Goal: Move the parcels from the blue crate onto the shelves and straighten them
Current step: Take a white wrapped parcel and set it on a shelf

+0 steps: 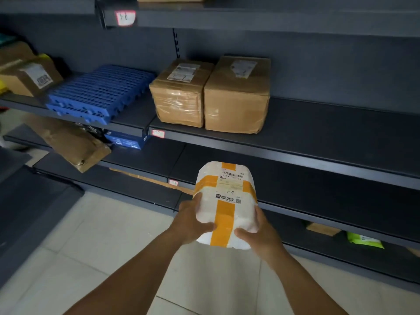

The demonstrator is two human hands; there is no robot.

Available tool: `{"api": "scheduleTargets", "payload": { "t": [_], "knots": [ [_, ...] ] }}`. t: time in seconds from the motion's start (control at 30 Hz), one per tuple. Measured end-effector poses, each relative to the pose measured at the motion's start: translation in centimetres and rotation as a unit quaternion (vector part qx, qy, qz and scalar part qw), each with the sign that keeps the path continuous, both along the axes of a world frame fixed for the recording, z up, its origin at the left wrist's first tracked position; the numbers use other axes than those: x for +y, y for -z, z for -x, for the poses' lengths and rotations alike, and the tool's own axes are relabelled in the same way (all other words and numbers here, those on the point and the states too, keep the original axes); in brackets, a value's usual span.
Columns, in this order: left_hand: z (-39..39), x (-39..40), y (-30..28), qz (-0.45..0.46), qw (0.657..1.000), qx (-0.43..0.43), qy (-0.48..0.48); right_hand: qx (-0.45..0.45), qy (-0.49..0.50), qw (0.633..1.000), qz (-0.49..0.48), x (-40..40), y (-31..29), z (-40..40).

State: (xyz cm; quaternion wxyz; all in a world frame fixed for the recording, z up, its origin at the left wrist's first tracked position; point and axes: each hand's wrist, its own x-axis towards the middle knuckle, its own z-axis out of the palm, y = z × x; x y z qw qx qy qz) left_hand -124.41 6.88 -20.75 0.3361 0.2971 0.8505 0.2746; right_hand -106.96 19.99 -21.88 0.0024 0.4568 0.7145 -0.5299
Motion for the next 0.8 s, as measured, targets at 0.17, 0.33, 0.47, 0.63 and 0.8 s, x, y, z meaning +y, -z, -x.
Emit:
{"api": "scheduleTargets", "payload": {
  "t": [0.17, 0.33, 0.47, 0.63, 0.8],
  "knots": [
    [5.5, 3.0, 4.9, 0.017, 0.999, 0.023, 0.018, 0.006, 0.005, 1.0, 0.002, 3.3, 4.8, 6.1],
    [10.1, 7.4, 10.2, 0.001, 1.0, 0.015, 0.004, 0.012, 0.002, 1.0, -0.016, 7.8, 11.3, 10.7],
    [13.7, 11.6, 13.5, -0.022, 0.999, 0.025, -0.008, 0.023, 0.002, 0.998, -0.051, 11.2, 15.0, 14.2],
    [17.7, 14.6, 16.5, -0.01, 0.998, 0.069, 0.004, 0.037, -0.001, 0.995, -0.092, 14.0, 19.0, 18.6],
    [20.6, 16.2, 17.3, -0.026, 0.994, 0.105, 0.0, 0.064, 0.019, 0.991, -0.117, 15.8, 20.3, 22.7]
  ]
}}
